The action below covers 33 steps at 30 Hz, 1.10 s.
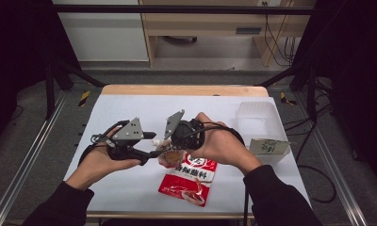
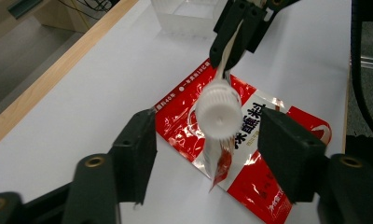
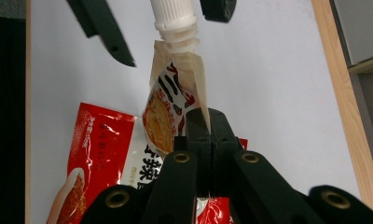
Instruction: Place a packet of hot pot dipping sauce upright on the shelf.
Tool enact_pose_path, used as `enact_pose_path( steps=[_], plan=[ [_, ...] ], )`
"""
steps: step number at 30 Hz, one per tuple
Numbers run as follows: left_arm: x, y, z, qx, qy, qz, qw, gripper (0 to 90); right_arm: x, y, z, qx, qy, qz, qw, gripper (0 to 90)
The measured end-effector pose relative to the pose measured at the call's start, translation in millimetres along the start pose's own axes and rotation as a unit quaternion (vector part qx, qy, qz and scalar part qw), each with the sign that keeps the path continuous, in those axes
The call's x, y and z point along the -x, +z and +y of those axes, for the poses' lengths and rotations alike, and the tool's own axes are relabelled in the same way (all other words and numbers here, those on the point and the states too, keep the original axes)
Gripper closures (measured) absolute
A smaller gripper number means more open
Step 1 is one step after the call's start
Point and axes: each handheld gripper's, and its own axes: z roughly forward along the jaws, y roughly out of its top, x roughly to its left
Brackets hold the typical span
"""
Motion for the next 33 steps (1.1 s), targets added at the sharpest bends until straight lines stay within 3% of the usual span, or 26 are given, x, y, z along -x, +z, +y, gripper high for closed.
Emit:
enact_pose_path(
  steps=[6,12,18,25,33],
  plan=[
    [-0.9,-1.6,-9.9,0.002,-0.010,0.003,0.9999,24.2,7.2,-3.3,-2.5,0.001,-0.003,-0.005,1.0000,89.9],
    [-2.7,-2.2,-27.6,0.005,-0.032,0.016,0.9994,16.0,15.7,-10.1,-6.8,0.011,-0.001,-0.016,0.9998,89.9],
    [-5.7,-2.9,-47.2,0.002,-0.050,0.037,0.9981,12.3,25.1,-16.1,-14.5,0.010,-0.003,-0.027,0.9996,89.9],
    [-10.0,-4.6,-72.7,0.002,-0.074,0.073,0.9946,10.3,36.1,-20.9,-22.9,0.015,-0.011,-0.036,0.9992,89.9],
    [-6.9,-3.5,-103.9,0.002,-0.096,0.088,0.9914,9.7,46.0,-29.1,-31.9,0.019,-0.011,-0.056,0.9982,89.9]
  ],
)
